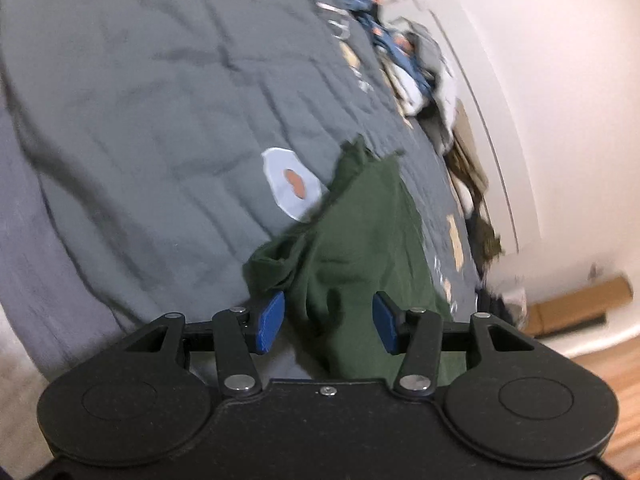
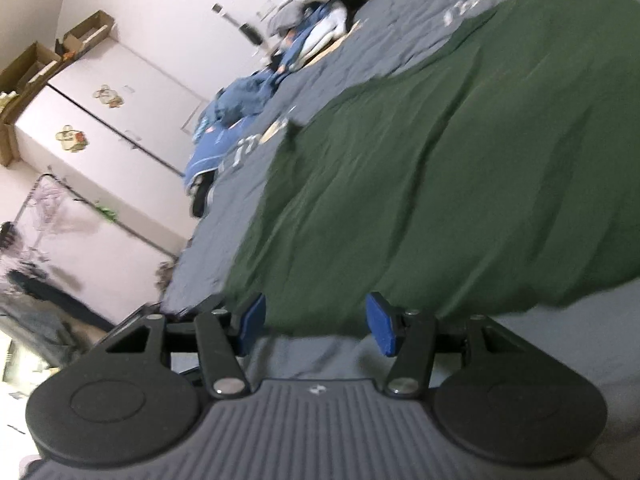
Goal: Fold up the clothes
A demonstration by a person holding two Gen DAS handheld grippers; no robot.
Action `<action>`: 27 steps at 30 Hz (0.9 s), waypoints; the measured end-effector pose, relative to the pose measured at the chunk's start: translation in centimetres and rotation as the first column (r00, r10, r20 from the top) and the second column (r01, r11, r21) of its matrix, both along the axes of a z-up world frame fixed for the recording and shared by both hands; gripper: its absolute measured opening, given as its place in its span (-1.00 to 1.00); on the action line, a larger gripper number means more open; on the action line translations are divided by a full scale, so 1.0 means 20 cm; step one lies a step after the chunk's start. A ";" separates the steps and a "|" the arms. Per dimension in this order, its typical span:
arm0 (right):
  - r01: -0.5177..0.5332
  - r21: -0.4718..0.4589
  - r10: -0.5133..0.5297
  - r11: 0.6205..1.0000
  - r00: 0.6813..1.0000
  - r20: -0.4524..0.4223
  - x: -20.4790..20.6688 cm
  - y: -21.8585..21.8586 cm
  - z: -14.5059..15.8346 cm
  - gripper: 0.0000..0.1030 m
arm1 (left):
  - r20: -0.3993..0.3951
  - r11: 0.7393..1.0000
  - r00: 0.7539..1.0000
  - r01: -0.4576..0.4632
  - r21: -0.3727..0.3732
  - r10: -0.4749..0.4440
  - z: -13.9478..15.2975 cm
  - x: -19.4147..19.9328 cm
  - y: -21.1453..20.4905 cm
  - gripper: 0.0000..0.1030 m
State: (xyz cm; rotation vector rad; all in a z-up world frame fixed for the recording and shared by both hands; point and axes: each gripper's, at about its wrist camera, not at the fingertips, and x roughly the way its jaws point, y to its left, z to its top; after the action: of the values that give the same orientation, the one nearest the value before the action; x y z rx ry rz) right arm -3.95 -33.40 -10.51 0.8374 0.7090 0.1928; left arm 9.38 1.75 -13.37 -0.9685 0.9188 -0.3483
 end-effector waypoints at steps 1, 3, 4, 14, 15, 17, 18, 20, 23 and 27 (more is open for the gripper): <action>-0.015 0.022 0.015 1.000 1.000 -0.003 0.01 0.02 -0.01 0.07 | -0.008 1.000 1.000 -0.014 0.000 0.014 -0.01 0.01 -0.01 -0.06; -0.021 0.038 0.022 0.999 1.000 -0.010 0.02 0.05 -0.04 0.07 | -0.019 0.999 0.999 -0.036 0.006 0.036 -0.04 0.03 -0.01 -0.06; -0.016 0.036 0.017 0.999 1.000 -0.017 0.02 0.06 -0.06 0.07 | -0.032 0.999 0.999 -0.042 0.003 0.042 -0.05 0.04 -0.02 -0.06; 0.076 0.214 -0.060 0.974 0.995 -0.082 0.05 0.01 -0.23 0.09 | -0.062 0.998 0.997 -0.041 0.038 0.043 -0.06 0.04 -0.04 -0.05; 0.079 0.225 -0.062 0.971 0.995 -0.079 0.06 0.01 -0.23 0.09 | -0.062 0.998 0.997 -0.041 0.044 0.043 -0.06 0.04 -0.04 -0.05; 0.091 0.238 -0.074 0.967 0.994 -0.079 0.08 0.02 -0.25 0.10 | -0.061 0.997 0.997 -0.049 0.055 0.052 -0.06 0.04 -0.04 -0.06; 0.106 0.242 -0.088 0.964 0.993 -0.082 0.08 0.02 -0.26 0.10 | -0.061 0.996 0.996 -0.060 0.060 0.063 -0.07 0.05 -0.03 -0.09; 0.138 0.258 -0.118 0.956 0.989 -0.091 0.10 0.02 -0.28 0.11 | -0.052 0.995 0.996 -0.068 0.075 0.071 -0.06 0.05 -0.03 -0.16; 0.163 0.276 -0.144 0.947 0.986 -0.086 0.10 0.01 -0.30 0.08 | -0.034 0.993 0.997 -0.067 0.102 0.071 -0.05 0.05 -0.04 -0.39; 0.214 0.311 -0.197 0.926 0.977 -0.085 0.08 -0.02 -0.32 -0.66 | -0.009 0.991 0.998 -0.063 0.114 0.064 -0.03 0.05 -0.03 -0.61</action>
State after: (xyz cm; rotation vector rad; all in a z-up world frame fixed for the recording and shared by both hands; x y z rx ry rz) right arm -2.40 -33.81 -16.90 1.2246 0.6414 0.0970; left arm 10.41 1.12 -13.93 -0.8939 0.9080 -0.2333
